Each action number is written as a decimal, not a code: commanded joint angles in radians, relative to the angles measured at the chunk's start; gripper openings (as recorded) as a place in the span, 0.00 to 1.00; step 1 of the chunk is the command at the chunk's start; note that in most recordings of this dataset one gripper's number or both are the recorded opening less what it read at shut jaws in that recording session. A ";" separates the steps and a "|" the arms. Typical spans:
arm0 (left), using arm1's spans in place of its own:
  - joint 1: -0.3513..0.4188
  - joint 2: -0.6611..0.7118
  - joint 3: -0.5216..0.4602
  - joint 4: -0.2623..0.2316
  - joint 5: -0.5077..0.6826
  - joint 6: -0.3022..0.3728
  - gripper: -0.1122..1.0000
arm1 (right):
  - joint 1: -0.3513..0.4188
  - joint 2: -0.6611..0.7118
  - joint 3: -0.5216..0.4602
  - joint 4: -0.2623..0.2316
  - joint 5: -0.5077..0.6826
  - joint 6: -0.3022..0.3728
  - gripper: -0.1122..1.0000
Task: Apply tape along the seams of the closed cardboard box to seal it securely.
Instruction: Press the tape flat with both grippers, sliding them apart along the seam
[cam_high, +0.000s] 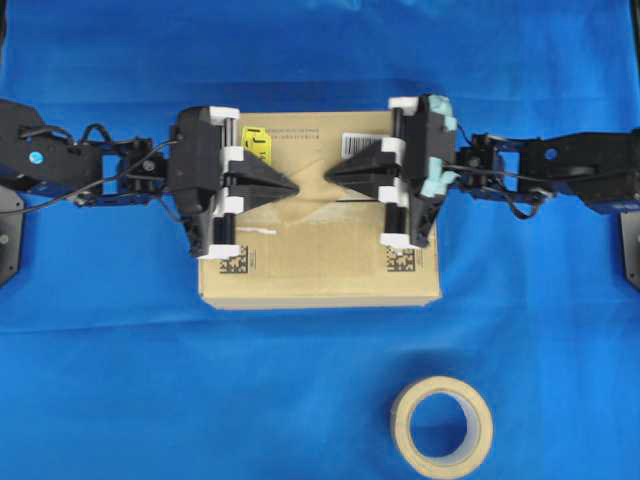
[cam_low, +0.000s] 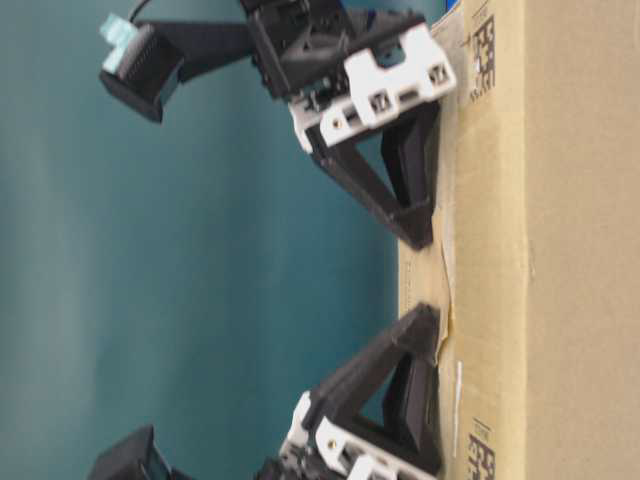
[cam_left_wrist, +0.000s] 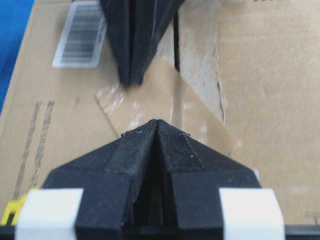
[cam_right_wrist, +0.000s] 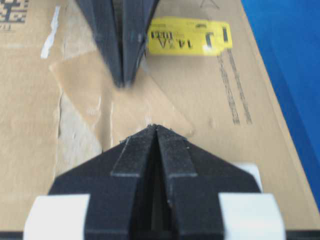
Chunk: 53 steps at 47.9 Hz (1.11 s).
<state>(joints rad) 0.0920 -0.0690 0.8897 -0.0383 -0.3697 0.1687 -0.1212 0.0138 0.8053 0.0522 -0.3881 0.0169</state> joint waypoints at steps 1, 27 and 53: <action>0.012 -0.034 0.023 -0.002 0.012 -0.003 0.10 | 0.000 -0.037 0.031 0.012 0.005 0.003 0.12; -0.049 -0.092 -0.060 -0.002 0.012 0.008 0.10 | 0.038 -0.120 -0.046 -0.018 0.008 -0.012 0.12; -0.078 0.009 -0.055 -0.002 0.000 -0.015 0.10 | 0.066 0.080 -0.156 -0.012 0.003 0.002 0.12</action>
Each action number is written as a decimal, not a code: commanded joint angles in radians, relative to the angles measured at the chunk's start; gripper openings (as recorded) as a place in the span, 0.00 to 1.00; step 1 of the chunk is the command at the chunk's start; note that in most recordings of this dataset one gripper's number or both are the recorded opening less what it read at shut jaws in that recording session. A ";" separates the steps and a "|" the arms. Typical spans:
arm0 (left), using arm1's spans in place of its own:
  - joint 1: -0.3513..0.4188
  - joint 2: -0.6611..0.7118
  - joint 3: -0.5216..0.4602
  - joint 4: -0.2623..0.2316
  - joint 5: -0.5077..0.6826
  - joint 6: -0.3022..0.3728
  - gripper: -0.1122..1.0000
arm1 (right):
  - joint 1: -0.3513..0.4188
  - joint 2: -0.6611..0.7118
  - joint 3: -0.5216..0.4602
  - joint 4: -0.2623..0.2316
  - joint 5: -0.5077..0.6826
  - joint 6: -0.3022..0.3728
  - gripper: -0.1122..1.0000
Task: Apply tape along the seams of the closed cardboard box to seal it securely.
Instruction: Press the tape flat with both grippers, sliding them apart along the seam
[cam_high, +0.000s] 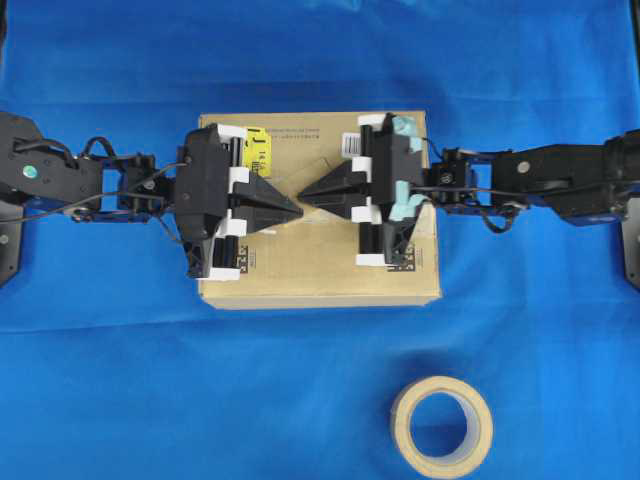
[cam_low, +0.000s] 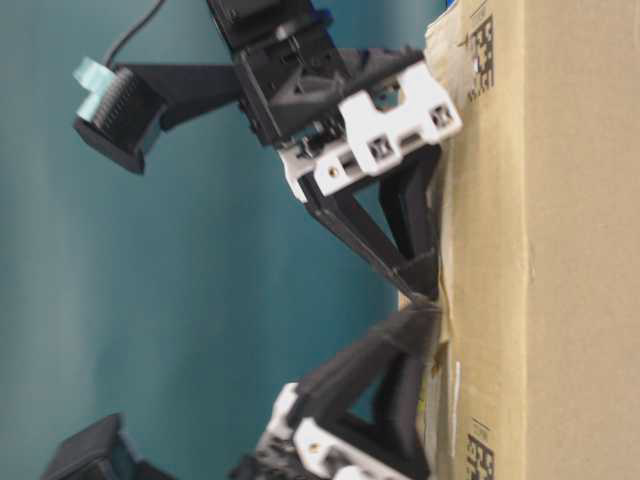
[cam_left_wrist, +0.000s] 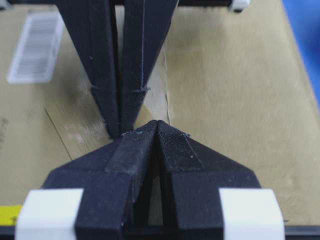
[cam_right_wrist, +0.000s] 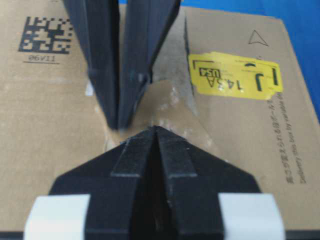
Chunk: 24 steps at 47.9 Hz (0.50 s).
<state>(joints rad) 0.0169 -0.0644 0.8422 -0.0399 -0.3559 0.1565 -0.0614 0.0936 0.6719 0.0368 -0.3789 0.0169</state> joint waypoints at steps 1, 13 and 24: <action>-0.003 0.011 -0.006 0.000 -0.015 -0.003 0.10 | 0.008 0.003 -0.026 0.003 -0.006 0.002 0.12; -0.008 0.041 0.002 0.000 -0.035 -0.003 0.10 | 0.012 0.011 -0.008 0.032 -0.006 0.003 0.12; -0.009 0.017 0.043 0.000 -0.034 -0.020 0.10 | 0.017 -0.012 0.028 0.040 0.000 0.003 0.12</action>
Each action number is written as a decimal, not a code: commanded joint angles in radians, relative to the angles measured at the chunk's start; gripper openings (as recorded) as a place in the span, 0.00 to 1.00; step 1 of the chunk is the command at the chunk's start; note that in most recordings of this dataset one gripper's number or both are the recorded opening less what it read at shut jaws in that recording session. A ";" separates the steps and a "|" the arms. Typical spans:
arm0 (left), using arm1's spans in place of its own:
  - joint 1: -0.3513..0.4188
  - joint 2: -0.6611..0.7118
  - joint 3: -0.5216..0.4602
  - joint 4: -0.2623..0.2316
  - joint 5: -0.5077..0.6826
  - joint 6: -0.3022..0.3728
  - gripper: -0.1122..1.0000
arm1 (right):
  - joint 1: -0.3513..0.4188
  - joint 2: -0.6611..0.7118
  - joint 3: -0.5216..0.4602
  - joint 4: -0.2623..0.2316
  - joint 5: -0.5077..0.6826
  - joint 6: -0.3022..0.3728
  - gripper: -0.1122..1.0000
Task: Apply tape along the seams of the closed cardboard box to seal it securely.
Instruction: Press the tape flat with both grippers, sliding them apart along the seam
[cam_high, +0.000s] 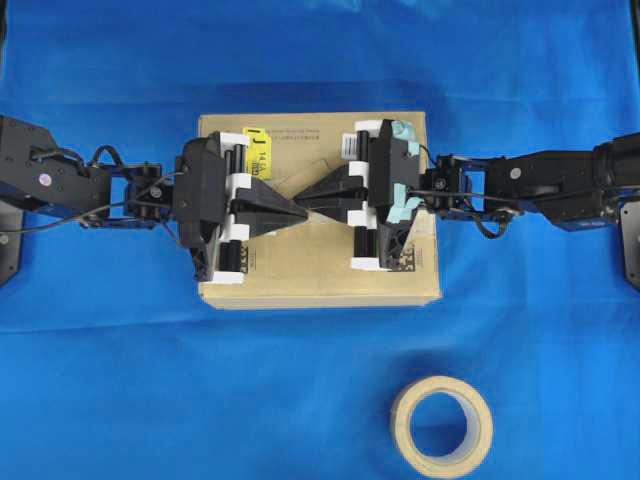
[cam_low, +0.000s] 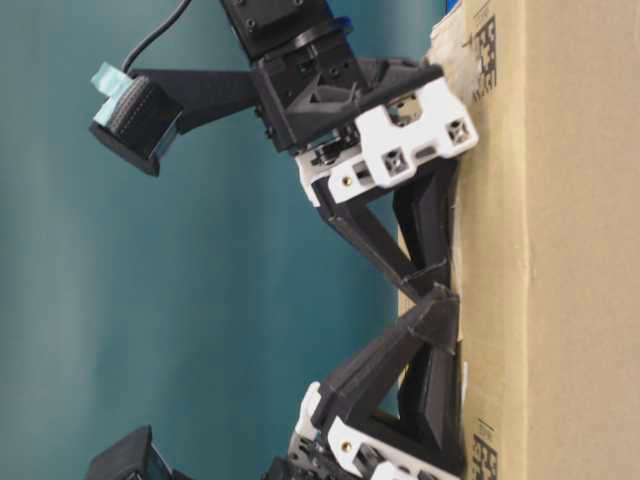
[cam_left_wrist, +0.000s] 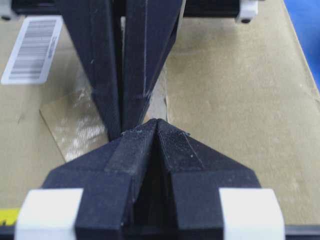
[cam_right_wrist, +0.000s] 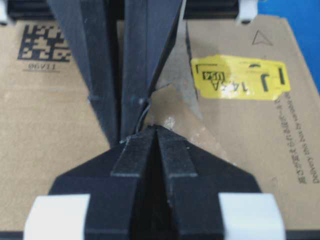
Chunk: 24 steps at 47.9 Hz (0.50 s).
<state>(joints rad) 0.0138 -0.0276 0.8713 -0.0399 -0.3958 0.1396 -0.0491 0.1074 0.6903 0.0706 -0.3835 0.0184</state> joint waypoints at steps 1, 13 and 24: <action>-0.008 -0.025 0.020 0.000 0.008 -0.003 0.10 | 0.005 -0.028 0.014 0.008 0.005 0.002 0.12; -0.021 -0.061 0.064 0.000 0.023 -0.005 0.10 | 0.005 -0.094 0.087 0.023 0.017 0.012 0.12; -0.021 -0.141 0.067 0.000 0.055 0.012 0.10 | 0.005 -0.181 0.135 0.025 0.021 0.011 0.12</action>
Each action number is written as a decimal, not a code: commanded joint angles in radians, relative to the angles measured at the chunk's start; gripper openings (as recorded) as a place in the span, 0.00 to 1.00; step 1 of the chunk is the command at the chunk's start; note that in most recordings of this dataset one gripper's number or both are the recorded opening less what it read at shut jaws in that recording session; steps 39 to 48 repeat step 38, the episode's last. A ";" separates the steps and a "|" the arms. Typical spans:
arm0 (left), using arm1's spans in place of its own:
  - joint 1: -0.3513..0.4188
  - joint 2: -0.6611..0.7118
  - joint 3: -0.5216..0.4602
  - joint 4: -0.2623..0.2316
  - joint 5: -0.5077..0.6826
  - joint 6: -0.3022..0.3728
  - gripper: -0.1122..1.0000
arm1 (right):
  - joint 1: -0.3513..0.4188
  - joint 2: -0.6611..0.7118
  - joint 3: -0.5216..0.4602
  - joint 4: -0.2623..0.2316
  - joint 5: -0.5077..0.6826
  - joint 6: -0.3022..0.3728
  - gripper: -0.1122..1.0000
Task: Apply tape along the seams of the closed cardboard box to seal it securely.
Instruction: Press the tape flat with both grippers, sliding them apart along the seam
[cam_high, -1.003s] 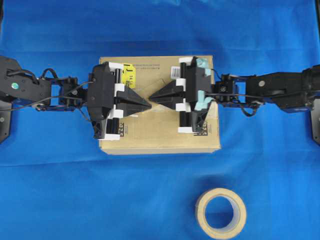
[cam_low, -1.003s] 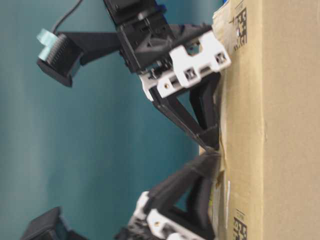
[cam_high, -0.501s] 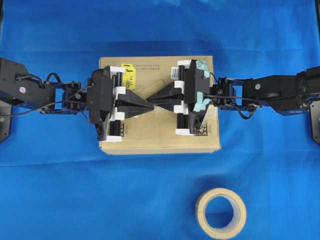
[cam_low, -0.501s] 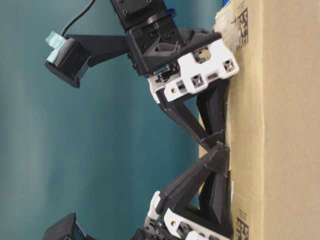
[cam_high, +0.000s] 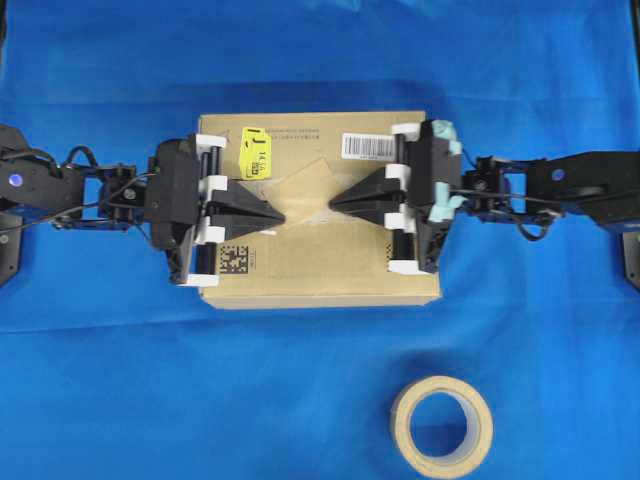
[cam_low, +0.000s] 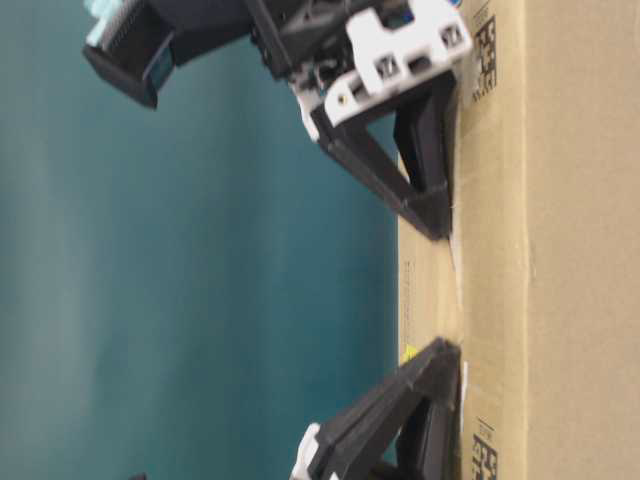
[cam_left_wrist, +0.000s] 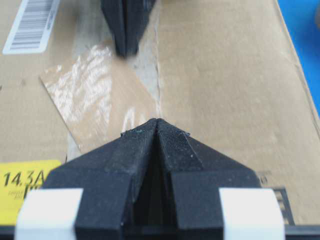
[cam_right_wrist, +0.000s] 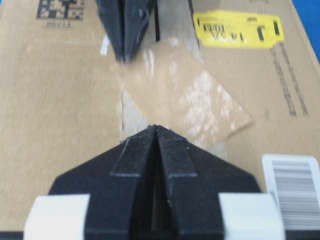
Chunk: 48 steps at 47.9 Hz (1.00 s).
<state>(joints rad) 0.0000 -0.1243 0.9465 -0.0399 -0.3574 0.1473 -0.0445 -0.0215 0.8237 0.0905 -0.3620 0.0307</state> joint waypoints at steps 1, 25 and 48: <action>-0.008 -0.060 -0.009 0.000 0.023 0.009 0.10 | 0.000 -0.063 0.002 0.003 0.006 -0.003 0.12; 0.026 -0.485 0.041 0.000 0.227 0.040 0.10 | 0.000 -0.506 0.063 -0.034 0.233 -0.020 0.12; 0.044 -0.727 0.124 0.000 0.390 -0.015 0.10 | 0.000 -0.785 0.173 -0.031 0.419 -0.014 0.12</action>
